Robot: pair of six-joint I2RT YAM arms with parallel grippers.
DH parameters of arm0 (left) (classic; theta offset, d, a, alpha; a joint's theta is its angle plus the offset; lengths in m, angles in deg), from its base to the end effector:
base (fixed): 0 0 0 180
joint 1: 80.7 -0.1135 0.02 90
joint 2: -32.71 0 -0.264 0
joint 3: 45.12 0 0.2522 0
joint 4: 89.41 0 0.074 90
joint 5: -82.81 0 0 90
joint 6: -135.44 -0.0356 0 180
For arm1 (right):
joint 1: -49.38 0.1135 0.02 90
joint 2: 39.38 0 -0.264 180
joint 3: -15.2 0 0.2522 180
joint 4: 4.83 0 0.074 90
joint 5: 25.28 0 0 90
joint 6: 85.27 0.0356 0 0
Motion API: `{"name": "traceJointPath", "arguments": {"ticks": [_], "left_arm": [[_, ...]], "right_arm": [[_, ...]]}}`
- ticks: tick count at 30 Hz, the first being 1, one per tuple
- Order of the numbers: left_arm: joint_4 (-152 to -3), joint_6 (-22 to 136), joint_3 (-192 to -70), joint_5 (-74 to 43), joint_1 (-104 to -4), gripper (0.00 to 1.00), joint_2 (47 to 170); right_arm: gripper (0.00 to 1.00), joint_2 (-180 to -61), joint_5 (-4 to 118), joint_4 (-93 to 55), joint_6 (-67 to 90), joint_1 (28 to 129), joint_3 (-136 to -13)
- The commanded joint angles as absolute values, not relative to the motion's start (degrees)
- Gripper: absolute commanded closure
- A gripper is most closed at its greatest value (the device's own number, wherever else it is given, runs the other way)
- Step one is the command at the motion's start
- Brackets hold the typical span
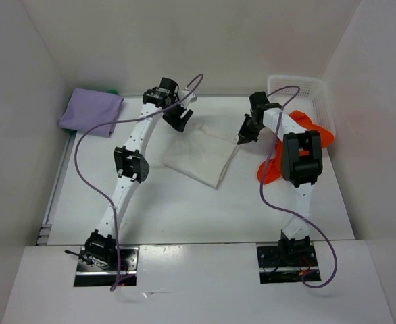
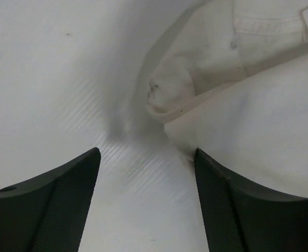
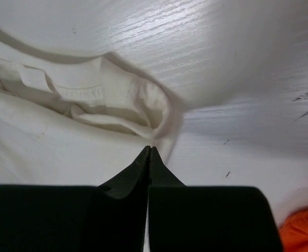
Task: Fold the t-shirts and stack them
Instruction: Smooth out wrinkles on the folded tshirt
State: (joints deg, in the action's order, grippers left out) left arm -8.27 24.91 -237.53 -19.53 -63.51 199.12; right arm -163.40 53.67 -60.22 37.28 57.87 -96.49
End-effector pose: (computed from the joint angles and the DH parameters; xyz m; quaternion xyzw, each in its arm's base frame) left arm 0.5380 -0.1744 0.1968 0.3371 0.8872 -0.0938 0.3007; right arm 0.4494 0.0740 0.1777 0.1854 0.9590 0.1559 0.1470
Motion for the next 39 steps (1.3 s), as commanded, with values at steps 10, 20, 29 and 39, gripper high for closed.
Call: {"name": "traceJointPath", "arguments": {"ticks": [10,20,29,39], "left_arm": [[-3.66,24.35,-233.09,-35.31,-65.58,0.03,154.42],[-7.13,12.01,-190.46,-58.13,-62.51,0.00,129.24],[-57.26,34.52,-134.76,-26.80,-60.31,0.00,122.79],[-67.64,46.83,-129.46,-16.60,-60.31,0.00,130.62]], "right_arm": [[0.87,-135.81,64.80,-71.23,31.71,62.38,-96.39],[0.84,-114.45,68.24,-71.77,33.82,64.76,-83.21],[0.78,-111.71,66.75,-68.70,36.54,66.17,-76.44],[0.74,-111.54,62.26,-63.68,40.14,66.69,-68.35]]}}
